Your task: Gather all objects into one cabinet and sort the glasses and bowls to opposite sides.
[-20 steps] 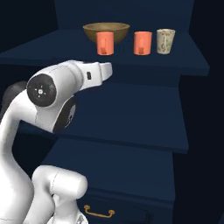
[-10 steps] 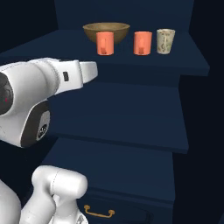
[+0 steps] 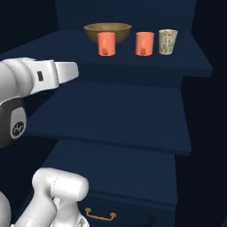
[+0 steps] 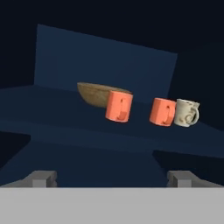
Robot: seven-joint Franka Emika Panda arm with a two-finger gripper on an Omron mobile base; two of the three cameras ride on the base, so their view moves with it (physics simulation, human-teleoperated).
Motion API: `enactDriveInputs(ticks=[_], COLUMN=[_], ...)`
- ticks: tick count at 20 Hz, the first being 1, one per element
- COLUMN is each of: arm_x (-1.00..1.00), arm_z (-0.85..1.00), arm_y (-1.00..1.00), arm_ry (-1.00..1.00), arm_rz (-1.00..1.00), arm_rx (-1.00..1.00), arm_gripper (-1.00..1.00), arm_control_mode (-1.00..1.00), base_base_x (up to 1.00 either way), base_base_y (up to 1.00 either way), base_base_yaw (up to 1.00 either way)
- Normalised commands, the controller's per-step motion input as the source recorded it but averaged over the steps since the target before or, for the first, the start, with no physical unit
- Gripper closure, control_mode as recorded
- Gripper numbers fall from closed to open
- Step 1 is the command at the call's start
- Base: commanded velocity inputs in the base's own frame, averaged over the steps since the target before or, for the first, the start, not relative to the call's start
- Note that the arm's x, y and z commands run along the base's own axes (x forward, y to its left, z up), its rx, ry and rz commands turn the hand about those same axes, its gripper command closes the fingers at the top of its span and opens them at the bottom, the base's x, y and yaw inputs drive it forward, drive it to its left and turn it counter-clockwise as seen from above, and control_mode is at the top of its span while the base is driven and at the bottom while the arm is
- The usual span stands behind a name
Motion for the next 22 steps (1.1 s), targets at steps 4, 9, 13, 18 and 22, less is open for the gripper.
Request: enactDriveInputs(ticks=[4,9,13,18,22], arm_x=[0.57,0.35,0.01,0.39,0.33], arm_z=[-0.07,0.22,0.49,0.06,-0.16], arm_y=[0.04,0.07,0.13,0.01,0.03], arm_ry=[-0.05,-0.04,0.00,0.03,0.09], arm_rz=[-0.09,-0.04,0.00,-0.01,-0.02], arm_rx=[0.00,0.00,0.01,0.04,0.11], arm_gripper=[-1.00,-1.00,-1.00,-1.00,-1.00], arm_control_mode=[-1.00,-1.00,-1.00,-1.00,-1.00], base_base_x=[0.00,0.00,0.00,0.00,0.00], base_base_y=[0.00,0.00,0.00,0.00,0.00], base_base_yaw=[0.00,0.00,0.00,0.00,0.00])
